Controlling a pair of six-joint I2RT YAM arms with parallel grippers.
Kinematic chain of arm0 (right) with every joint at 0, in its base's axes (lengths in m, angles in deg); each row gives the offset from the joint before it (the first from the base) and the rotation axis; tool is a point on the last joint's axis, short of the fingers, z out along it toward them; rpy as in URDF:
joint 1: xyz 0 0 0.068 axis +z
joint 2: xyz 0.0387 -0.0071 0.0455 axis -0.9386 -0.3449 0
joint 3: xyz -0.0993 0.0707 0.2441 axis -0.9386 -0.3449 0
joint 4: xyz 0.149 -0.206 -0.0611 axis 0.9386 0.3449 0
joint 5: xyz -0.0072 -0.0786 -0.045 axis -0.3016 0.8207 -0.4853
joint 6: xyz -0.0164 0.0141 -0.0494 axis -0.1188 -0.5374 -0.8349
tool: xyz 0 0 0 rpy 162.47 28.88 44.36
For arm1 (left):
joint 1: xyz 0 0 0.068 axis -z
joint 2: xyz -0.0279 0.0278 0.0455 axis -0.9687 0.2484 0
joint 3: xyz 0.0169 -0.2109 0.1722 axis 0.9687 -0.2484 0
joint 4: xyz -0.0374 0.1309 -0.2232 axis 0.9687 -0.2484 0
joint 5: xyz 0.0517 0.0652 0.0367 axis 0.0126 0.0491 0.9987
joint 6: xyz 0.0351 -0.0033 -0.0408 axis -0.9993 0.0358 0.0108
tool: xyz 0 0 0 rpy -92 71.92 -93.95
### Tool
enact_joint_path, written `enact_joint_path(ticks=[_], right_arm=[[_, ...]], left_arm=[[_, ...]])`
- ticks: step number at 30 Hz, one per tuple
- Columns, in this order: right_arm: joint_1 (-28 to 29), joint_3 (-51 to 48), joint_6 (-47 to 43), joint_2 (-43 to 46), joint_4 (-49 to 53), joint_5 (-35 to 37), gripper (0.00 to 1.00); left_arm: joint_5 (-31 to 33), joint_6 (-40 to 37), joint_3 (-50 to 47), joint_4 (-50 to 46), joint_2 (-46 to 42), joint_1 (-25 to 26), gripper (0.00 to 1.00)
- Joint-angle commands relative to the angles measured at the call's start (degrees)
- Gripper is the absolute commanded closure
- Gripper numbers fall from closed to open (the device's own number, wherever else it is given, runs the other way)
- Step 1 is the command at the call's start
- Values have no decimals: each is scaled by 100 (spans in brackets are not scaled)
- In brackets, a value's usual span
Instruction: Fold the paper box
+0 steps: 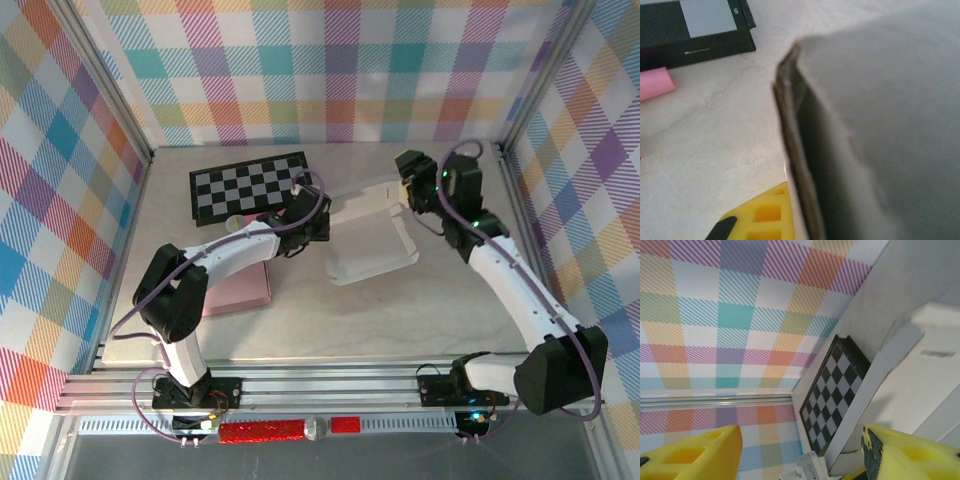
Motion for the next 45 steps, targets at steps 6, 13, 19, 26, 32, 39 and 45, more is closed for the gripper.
enact_joint_path(ticks=[6,13,19,26,32,39,45], right_arm=[[-167,1786,-1711,-1160,2639,-538,41],[-172,2437,-2189,-1931,2842,-642,43],[-170,2565,-2347,-2138,3098,-658,45],[-169,2001,-2248,-1901,3021,-703,45],[-155,1980,-2166,-2017,2960,-1003,46],[-50,1906,-1736,-2039,2606,-1472,48],[-3,1943,-1492,-1987,2444,-1552,50]], left_arm=[[-1115,-270,720,-1508,-185,-178,100],[-1129,-437,795,-1872,-311,-178,100],[-1088,-486,897,-2000,-350,-183,100],[-1114,-482,891,-1976,-357,-178,100],[-1164,-538,901,-1974,-365,-178,100],[-1219,-543,932,-1922,-341,-178,100],[-1202,-547,891,-1913,-369,-178,100]])
